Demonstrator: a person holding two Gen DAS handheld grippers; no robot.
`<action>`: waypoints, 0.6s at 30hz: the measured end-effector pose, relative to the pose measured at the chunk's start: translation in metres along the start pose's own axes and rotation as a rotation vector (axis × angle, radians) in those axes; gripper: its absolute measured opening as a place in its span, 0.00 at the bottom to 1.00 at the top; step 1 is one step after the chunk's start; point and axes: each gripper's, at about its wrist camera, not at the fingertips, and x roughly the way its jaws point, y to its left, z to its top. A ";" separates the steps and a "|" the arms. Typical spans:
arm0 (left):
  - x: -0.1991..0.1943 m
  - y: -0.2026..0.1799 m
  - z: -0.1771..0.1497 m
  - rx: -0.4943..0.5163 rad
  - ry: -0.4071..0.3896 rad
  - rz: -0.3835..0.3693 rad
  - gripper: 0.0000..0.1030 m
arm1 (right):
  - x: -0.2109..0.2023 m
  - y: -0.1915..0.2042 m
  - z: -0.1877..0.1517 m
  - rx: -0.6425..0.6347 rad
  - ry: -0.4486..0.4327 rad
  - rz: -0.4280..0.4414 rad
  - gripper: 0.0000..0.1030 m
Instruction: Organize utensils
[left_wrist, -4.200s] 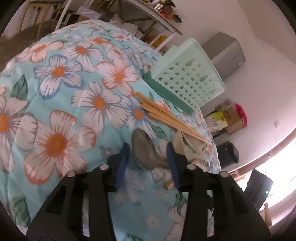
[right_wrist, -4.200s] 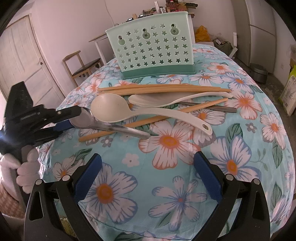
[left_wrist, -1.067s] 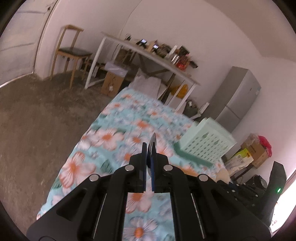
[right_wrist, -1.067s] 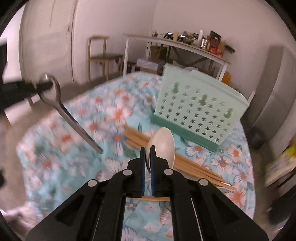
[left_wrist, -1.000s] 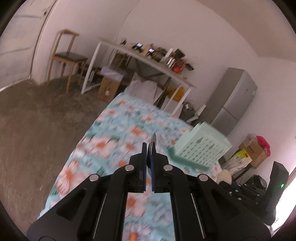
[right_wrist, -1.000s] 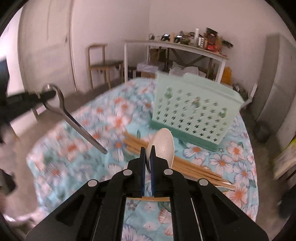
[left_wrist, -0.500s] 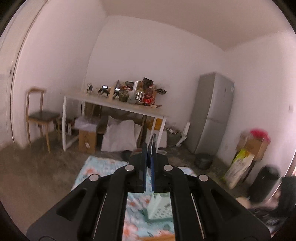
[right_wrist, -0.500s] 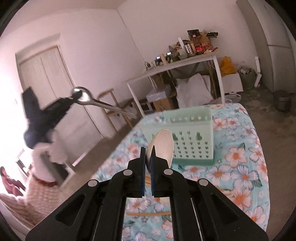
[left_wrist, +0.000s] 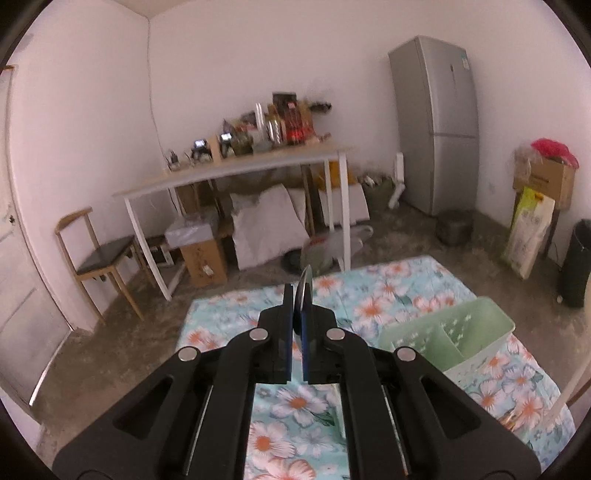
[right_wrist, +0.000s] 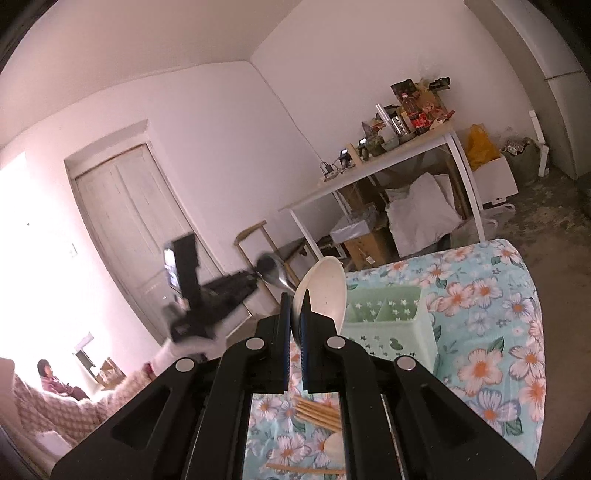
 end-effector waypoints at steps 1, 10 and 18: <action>0.006 -0.001 -0.002 0.001 0.018 -0.007 0.03 | -0.001 -0.002 0.002 0.004 -0.004 0.005 0.04; 0.007 0.009 -0.009 -0.083 0.019 -0.079 0.11 | -0.007 -0.012 0.019 0.025 -0.055 0.034 0.04; -0.042 0.024 -0.019 -0.155 -0.089 -0.115 0.21 | -0.006 -0.005 0.044 -0.010 -0.138 0.107 0.04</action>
